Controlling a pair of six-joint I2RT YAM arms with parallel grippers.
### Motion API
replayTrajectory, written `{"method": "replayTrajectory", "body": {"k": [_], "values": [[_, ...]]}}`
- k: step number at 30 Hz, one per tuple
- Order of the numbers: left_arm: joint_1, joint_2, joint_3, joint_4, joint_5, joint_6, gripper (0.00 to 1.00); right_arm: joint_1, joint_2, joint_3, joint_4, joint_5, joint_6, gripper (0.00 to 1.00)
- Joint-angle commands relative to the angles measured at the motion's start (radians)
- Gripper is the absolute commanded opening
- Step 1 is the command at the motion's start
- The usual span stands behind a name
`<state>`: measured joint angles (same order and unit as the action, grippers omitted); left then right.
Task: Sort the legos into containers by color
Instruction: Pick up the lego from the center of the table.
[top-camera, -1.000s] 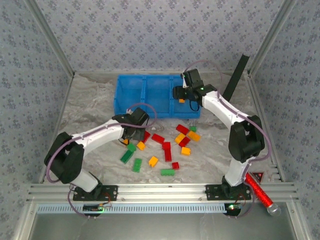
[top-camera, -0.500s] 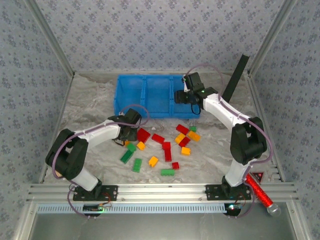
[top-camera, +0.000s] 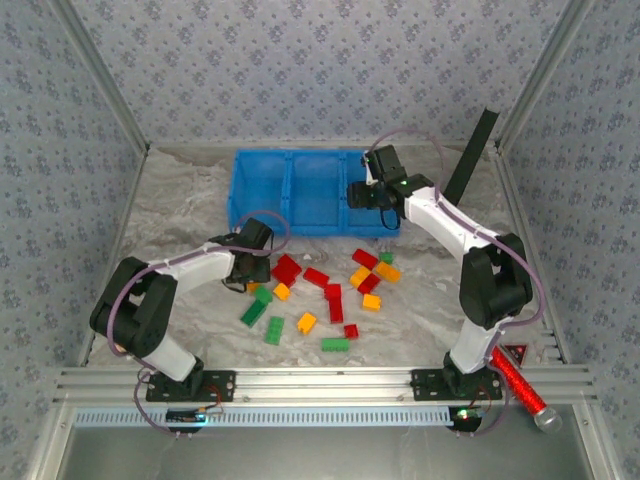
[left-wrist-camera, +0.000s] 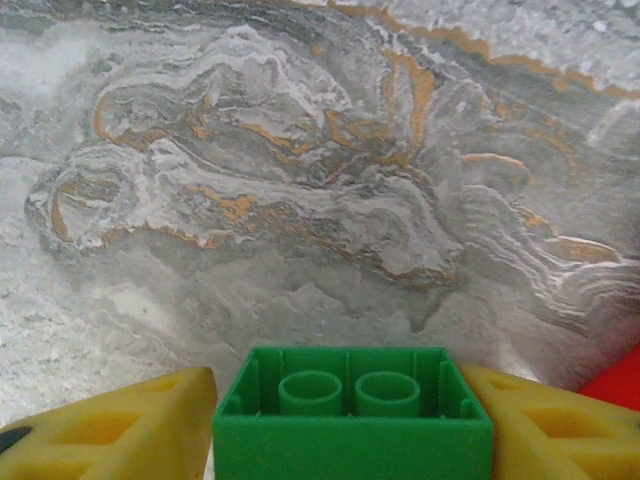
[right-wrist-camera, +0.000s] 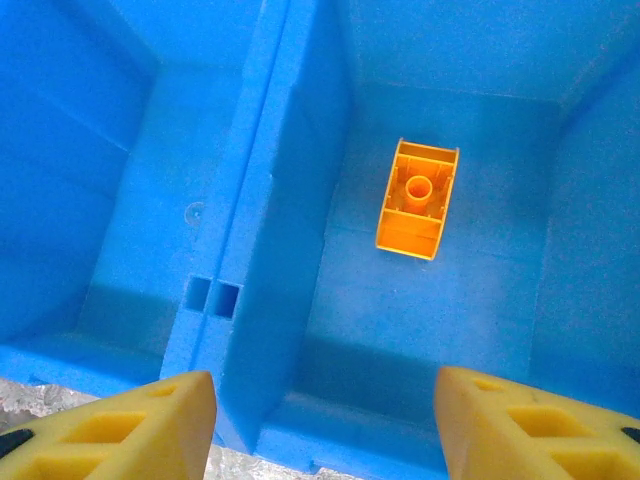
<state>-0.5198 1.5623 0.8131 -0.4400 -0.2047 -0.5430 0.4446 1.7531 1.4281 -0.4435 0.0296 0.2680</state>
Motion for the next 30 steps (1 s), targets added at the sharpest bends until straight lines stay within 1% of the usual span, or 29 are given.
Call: {"method": "replayTrajectory", "body": {"k": [1, 9, 11, 17, 22, 26, 30], "values": [[0.012, 0.015, -0.002, 0.033, 0.022, 0.03, 0.6, 0.017, -0.003, 0.023, -0.054, 0.007, -0.019, 0.61], [0.027, 0.025, -0.003, 0.06, 0.033, 0.07, 0.5, 0.104, -0.088, -0.107, -0.127, -0.004, -0.001, 0.62], [0.031, 0.023, -0.002, 0.06, 0.032, 0.074, 0.49, 0.136, -0.115, -0.156, -0.152, -0.007, 0.025, 0.62], [0.034, -0.014, 0.013, 0.048, 0.034, 0.08, 0.45, 0.239, -0.189, -0.303, -0.153, -0.065, 0.142, 0.63], [0.033, -0.08, 0.053, -0.001, 0.024, 0.084, 0.43, 0.302, -0.201, -0.351, -0.127, -0.078, 0.202, 0.64], [0.033, -0.144, 0.118, -0.058, -0.002, 0.095, 0.43, 0.33, -0.182, -0.351, -0.111, -0.103, 0.206, 0.64], [0.033, -0.18, 0.197, -0.077, -0.042, 0.119, 0.43, 0.349, -0.155, -0.357, -0.092, -0.116, 0.203, 0.65]]}}
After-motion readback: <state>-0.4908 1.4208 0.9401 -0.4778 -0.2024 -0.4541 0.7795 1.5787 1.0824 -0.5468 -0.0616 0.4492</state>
